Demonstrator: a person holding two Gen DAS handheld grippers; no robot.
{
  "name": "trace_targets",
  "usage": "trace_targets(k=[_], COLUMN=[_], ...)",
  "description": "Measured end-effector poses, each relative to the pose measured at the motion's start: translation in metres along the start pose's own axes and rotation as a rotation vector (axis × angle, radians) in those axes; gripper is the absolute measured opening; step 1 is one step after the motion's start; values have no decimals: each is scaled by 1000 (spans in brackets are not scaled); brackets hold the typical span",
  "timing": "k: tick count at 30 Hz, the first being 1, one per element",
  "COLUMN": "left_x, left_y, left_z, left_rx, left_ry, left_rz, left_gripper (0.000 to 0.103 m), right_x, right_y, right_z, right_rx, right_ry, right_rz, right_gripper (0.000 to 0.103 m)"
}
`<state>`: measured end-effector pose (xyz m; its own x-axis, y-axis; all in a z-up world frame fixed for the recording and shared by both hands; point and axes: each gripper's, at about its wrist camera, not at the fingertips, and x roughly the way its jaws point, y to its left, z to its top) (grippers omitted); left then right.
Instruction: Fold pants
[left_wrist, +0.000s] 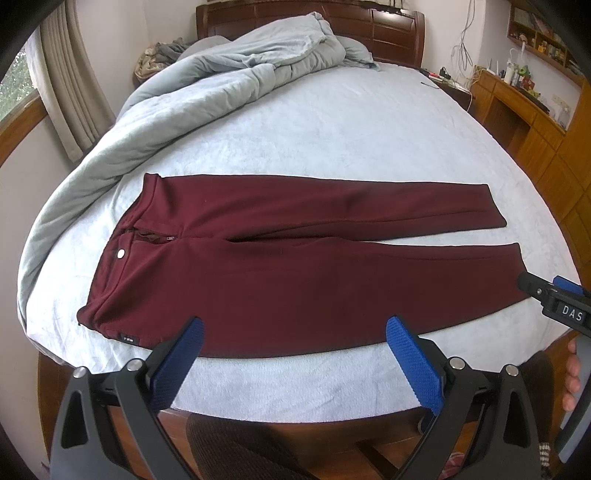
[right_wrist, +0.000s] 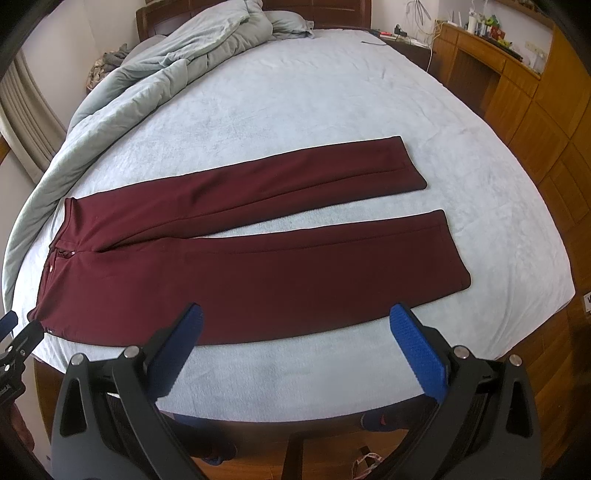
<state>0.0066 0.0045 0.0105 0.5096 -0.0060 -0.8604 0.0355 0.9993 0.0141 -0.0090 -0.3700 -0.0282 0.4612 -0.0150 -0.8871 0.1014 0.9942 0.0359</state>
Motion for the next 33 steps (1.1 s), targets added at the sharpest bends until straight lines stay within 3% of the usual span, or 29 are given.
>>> trace_targets(k=[20,24,28,33], left_x=[16,39,80,159], left_y=[-2,-8,-26,-65], left_z=[6,27,66,125], left_rx=[-12,-36,-59,-6], left_ry=[20,13,-46,13], left_rz=[-11,-28,-57,-93], left_gripper=[99,99,99,99], right_x=[13,32,77,178], right_y=[-10,-48,-103,-166], right_z=[11,50,112,190], right_rx=[-19,13,9,-7], right_ry=[1,-28,-57,62], right_rz=[7,4,-31,7], right_gripper=[100,100,101,100])
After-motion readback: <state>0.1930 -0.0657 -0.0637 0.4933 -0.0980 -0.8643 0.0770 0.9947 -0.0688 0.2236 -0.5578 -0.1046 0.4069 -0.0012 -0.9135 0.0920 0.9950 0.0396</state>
